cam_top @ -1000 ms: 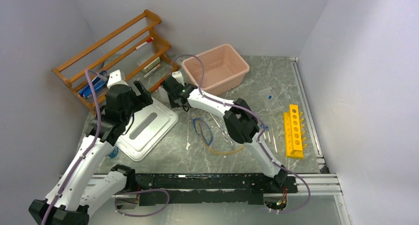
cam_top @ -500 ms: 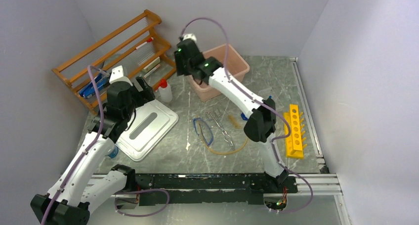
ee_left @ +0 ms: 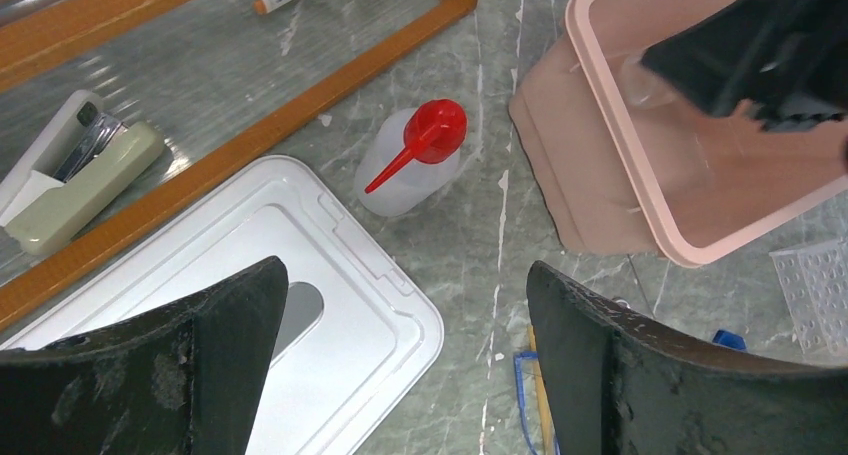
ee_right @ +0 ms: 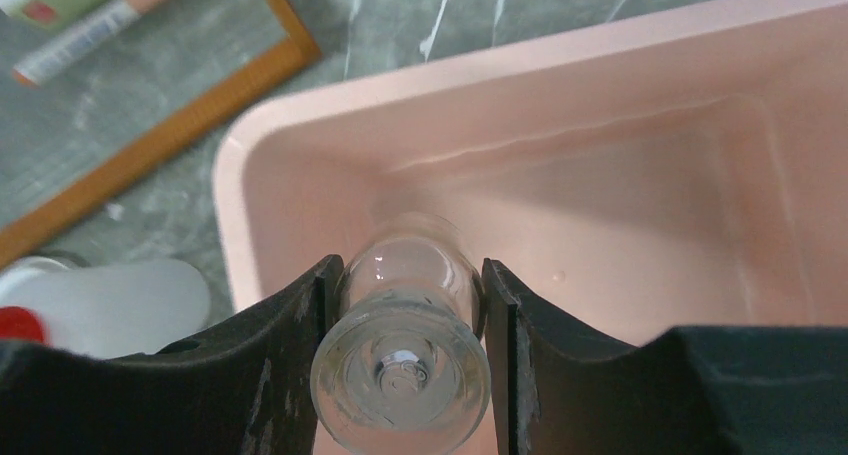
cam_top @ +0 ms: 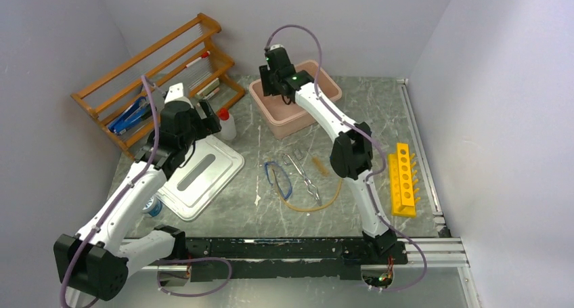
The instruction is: Organize the chemistry lab equipment
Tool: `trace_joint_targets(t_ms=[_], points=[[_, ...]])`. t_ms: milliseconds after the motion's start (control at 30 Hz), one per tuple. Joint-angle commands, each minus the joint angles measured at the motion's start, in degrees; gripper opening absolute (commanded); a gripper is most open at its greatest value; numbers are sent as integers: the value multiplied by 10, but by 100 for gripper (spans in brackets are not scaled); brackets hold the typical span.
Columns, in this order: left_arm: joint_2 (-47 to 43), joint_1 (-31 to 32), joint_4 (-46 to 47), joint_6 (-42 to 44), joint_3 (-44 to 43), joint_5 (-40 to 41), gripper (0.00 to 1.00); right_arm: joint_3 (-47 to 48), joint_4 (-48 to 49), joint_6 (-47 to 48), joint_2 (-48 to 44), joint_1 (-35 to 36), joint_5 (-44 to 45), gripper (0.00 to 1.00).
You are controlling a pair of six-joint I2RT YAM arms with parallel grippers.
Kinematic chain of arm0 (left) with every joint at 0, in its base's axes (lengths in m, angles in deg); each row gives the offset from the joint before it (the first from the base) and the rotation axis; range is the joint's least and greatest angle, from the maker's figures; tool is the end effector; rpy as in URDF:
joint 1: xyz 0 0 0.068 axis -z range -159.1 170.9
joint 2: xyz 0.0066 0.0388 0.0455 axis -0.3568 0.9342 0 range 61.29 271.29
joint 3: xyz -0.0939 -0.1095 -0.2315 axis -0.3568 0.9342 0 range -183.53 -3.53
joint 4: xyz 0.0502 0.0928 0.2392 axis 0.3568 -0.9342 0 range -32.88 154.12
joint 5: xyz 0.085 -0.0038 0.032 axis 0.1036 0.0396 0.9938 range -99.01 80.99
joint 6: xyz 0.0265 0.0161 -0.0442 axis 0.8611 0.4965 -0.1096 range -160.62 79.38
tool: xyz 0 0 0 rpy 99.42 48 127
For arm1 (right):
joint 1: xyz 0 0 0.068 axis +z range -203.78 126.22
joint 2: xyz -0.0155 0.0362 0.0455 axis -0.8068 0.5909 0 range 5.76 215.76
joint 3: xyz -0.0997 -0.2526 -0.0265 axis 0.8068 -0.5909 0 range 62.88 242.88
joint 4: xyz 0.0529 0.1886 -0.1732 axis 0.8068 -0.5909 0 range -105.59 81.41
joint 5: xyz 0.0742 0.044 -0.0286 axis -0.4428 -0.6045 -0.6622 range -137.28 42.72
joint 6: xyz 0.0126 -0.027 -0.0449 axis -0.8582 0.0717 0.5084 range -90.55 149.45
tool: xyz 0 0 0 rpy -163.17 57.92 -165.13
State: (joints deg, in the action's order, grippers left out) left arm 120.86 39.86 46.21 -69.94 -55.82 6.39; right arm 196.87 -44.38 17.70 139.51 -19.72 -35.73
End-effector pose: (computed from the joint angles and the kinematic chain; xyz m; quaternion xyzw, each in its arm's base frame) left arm 0.2253 -0.0674 0.3233 -0.1472 0.8268 -0.1139 0.5308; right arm 0.4480 0.2943 0.3020 -0.1260 0.8769 0.0947 0.4541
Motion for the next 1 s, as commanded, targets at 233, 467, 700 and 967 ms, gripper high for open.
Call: trace_joint_targets(t_ms=[233, 467, 700, 967], points=[[39, 4, 47, -24, -14, -46, 92, 74, 23, 86, 108, -17, -74, 27], [41, 4, 41, -25, -15, -42, 92, 64, 33, 109, 136, -28, -99, 27], [44, 4, 35, -32, -14, -43, 91, 64, 52, 112, 161, -32, -126, 31], [48, 4, 33, -33, -19, -51, 88, 58, 54, 126, 178, -34, -123, 46]])
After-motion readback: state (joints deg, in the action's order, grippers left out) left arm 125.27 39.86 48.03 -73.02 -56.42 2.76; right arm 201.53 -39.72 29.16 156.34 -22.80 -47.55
